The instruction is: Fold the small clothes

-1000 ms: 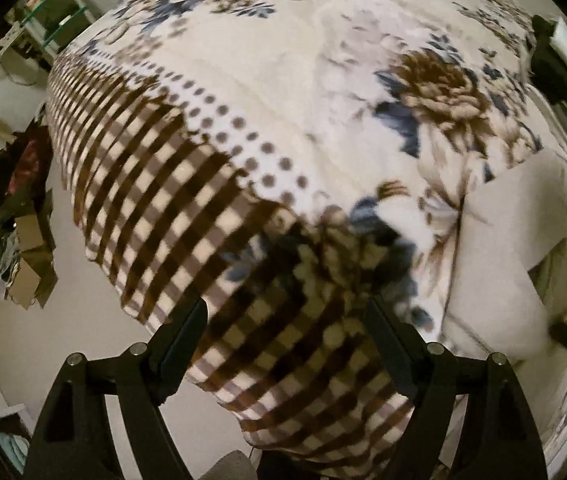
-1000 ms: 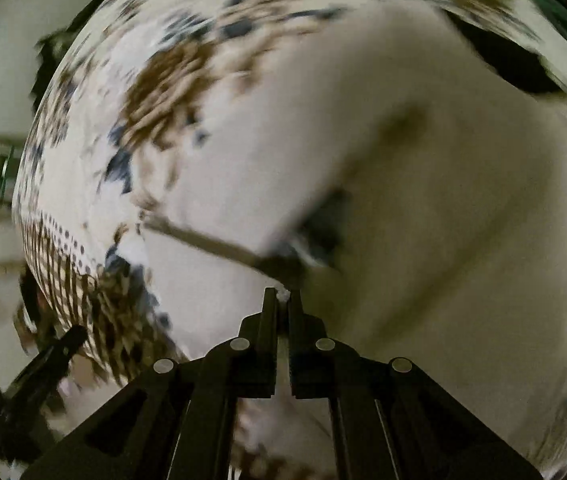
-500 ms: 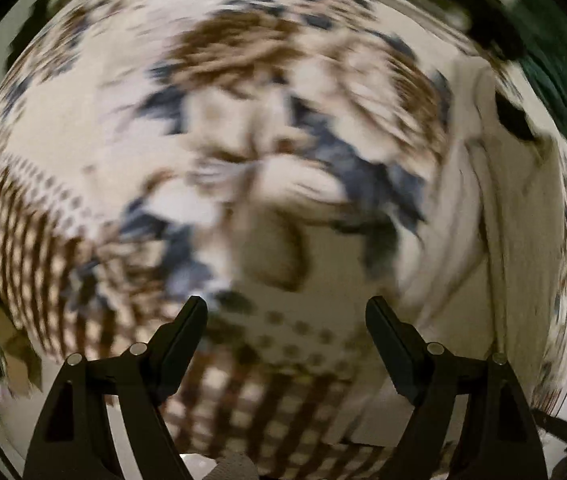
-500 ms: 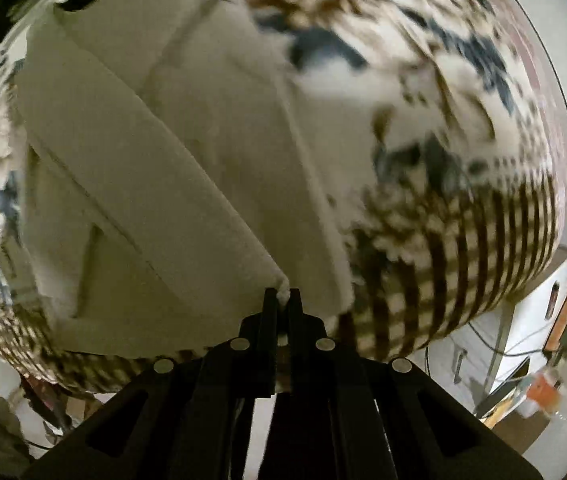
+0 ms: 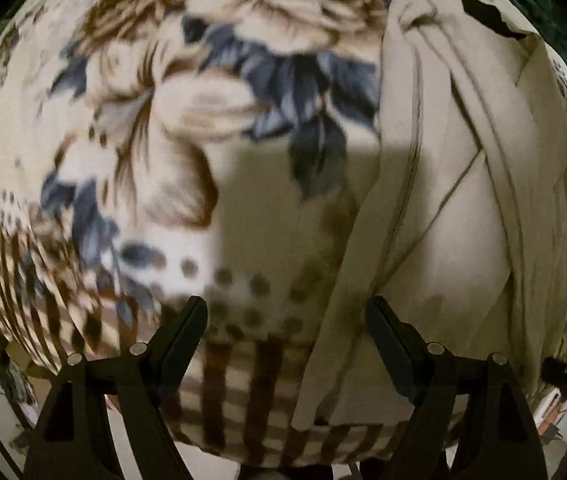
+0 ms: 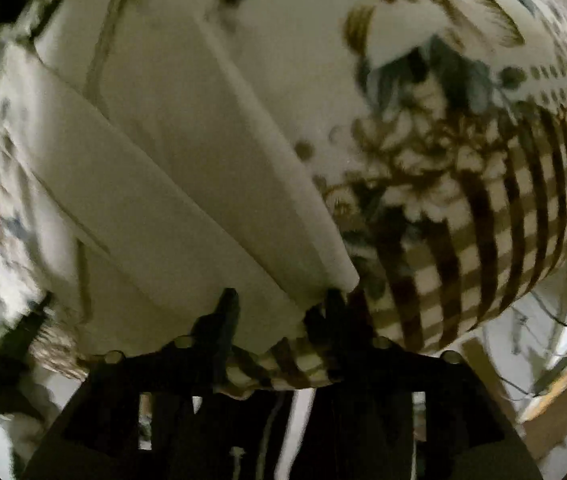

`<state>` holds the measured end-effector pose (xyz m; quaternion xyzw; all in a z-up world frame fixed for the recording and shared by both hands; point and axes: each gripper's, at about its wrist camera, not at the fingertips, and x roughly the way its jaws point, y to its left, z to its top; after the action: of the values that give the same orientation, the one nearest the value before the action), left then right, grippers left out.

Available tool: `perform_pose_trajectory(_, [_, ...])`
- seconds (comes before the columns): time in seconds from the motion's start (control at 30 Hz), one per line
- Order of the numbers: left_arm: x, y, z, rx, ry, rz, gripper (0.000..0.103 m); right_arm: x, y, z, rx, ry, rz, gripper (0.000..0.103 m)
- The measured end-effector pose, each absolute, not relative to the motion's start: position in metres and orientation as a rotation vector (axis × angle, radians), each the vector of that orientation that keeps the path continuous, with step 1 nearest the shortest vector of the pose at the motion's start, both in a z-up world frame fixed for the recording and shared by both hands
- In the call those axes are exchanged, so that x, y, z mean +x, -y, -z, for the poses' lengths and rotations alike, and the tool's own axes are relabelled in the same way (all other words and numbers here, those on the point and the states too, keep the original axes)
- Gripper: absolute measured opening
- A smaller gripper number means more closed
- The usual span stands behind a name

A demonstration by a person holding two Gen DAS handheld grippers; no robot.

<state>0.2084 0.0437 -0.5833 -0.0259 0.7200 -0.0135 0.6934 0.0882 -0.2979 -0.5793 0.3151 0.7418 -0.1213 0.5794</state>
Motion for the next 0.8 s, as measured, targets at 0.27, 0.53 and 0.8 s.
perform_pose_trajectory(0.27, [0.161, -0.033, 0.611, -0.112, -1.732, 0.239, 0.080, 0.078, 0.328, 0.597, 0.798, -1.727, 0.283, 0.049])
perform_pose_trajectory(0.53, [0.148, -0.042, 0.606, -0.253, -1.699, 0.229, 0.003, 0.078, 0.341, 0.606, 0.918, -1.695, 0.179, 0.004])
perform_pose_trajectory(0.8, [0.145, -0.089, 0.570, -0.506, -1.675, 0.180, 0.002, 0.095, 0.336, 0.563, 0.861, -1.656, 0.102, 0.003])
